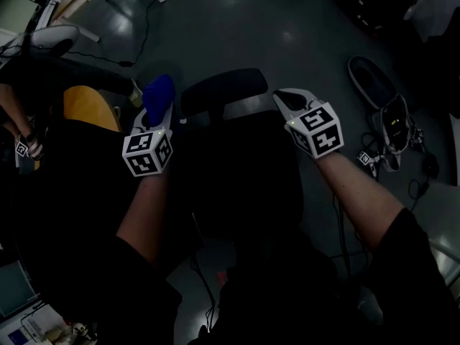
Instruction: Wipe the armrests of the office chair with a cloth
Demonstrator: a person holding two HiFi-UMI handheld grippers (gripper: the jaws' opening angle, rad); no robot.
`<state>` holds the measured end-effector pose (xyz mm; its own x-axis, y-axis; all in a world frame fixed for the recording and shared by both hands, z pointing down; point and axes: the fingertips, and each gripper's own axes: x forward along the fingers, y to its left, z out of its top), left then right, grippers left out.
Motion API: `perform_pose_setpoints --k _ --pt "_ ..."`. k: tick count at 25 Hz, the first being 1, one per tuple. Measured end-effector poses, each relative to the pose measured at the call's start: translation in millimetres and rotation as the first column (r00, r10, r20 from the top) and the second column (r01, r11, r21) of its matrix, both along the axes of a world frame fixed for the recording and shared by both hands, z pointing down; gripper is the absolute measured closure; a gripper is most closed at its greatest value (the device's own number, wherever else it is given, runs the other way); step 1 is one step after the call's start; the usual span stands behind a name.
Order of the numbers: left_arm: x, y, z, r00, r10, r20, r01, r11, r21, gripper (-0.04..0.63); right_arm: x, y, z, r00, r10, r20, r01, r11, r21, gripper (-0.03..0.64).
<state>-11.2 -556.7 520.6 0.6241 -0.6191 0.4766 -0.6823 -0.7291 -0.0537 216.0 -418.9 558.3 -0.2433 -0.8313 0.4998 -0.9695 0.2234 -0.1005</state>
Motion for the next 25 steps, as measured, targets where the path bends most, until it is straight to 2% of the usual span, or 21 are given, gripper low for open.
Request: perform_pose_setpoints --k 11,15,25 --pt "5 -23 41 0.994 0.02 0.105 -0.009 0.995 -0.099 0.466 11 -40 38 0.995 -0.009 -0.099 0.001 0.997 -0.075 0.612" --pt "15 -22 55 0.988 0.058 0.143 -0.04 0.991 -0.126 0.466 13 -46 39 0.993 -0.015 -0.117 0.005 0.996 -0.085 0.614" --pt "24 -23 57 0.971 0.1 0.219 -0.078 0.991 -0.104 0.466 9 -49 39 0.991 -0.021 -0.134 0.01 0.997 -0.082 0.615"
